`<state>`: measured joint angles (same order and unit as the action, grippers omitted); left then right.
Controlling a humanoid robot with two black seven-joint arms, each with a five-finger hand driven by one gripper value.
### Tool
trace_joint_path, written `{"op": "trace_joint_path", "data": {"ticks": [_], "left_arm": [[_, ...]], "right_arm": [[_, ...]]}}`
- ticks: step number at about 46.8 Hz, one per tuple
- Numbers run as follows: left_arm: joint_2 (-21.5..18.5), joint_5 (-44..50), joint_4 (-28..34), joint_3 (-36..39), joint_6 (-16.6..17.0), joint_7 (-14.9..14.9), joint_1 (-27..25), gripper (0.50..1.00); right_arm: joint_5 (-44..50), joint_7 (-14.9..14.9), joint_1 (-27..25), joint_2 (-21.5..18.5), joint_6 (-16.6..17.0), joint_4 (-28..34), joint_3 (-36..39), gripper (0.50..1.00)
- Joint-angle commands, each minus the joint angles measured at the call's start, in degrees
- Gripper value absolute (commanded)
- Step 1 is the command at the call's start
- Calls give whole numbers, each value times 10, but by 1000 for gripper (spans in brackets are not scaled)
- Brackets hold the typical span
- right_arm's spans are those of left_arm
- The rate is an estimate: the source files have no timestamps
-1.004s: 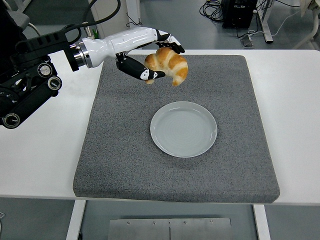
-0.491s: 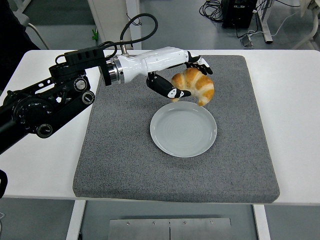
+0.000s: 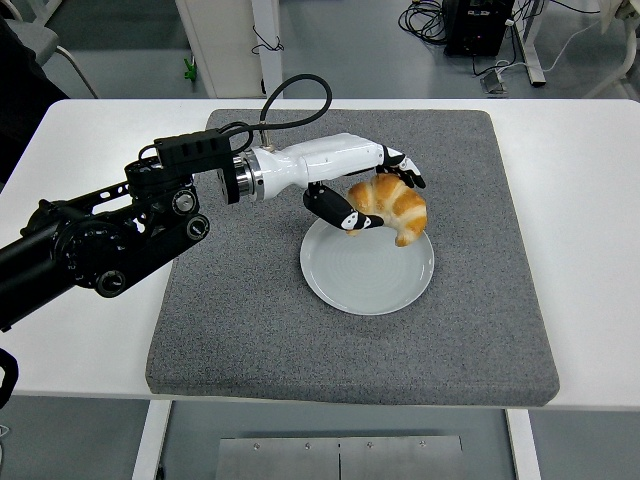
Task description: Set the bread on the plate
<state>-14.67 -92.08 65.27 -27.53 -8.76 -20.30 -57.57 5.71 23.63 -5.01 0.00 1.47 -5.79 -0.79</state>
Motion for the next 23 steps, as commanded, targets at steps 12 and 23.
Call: {"op": "trace_joint_path", "data": {"ticks": [12, 23], "left_arm": [[17, 0, -33, 28, 22, 0, 6, 651], [26, 2, -45, 76, 61, 1, 9, 651]], "right_arm": [[0, 0, 0, 0, 0, 0, 0, 1000], [0, 0, 0, 0, 0, 0, 0, 1000]]}}
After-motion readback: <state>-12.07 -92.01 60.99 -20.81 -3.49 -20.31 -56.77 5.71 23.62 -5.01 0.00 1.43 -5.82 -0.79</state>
